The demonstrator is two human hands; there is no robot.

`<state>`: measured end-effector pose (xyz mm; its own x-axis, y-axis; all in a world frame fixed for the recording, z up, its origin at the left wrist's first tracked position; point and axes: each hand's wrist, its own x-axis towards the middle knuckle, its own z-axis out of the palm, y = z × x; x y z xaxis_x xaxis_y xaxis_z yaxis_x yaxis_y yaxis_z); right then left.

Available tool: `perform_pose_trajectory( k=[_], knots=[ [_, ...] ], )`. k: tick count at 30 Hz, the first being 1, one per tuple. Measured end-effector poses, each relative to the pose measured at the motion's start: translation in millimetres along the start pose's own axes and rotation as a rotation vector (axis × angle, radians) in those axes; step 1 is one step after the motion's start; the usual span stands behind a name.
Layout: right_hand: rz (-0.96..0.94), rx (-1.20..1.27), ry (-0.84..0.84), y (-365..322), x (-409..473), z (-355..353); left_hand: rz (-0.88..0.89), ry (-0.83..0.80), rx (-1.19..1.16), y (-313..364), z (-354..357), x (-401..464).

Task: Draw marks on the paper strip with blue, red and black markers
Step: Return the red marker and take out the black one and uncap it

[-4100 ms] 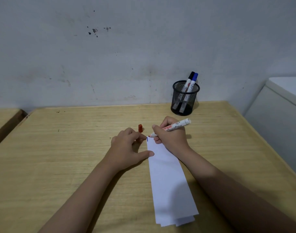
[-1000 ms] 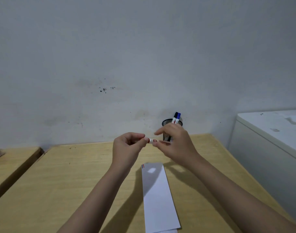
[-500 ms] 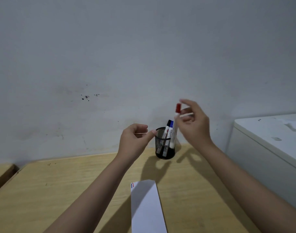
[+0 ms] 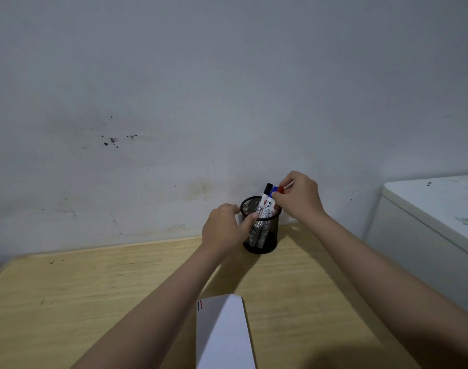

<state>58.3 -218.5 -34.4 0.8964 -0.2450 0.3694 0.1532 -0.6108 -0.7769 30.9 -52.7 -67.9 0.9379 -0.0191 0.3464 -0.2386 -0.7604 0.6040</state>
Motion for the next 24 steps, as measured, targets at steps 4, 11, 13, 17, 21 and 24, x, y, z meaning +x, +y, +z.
perform_pose_trajectory(
  k=[4,11,13,17,21,24],
  knots=[
    [-0.063,-0.147,-0.021,4.5,7.2,8.9,0.046,0.092,-0.032,-4.5,5.1,-3.1],
    [-0.168,-0.462,-0.046,-4.5,8.3,16.4,0.138,0.085,-0.012,-4.9,6.3,1.9],
    [-0.208,-0.449,0.006,-7.0,6.9,16.1,0.144,0.087,-0.005,-5.8,6.3,0.9],
    [-0.354,-0.282,0.036,-13.9,-2.4,13.4,0.132,0.078,-0.003,-4.6,5.0,0.4],
    [-0.441,-0.044,0.039,-22.7,-12.6,5.6,0.114,-0.039,0.043,4.0,-2.0,-6.1],
    [-0.495,0.105,0.203,-32.3,-20.5,-14.8,0.110,-0.052,-0.167,20.2,-15.4,-25.8]
  ],
)
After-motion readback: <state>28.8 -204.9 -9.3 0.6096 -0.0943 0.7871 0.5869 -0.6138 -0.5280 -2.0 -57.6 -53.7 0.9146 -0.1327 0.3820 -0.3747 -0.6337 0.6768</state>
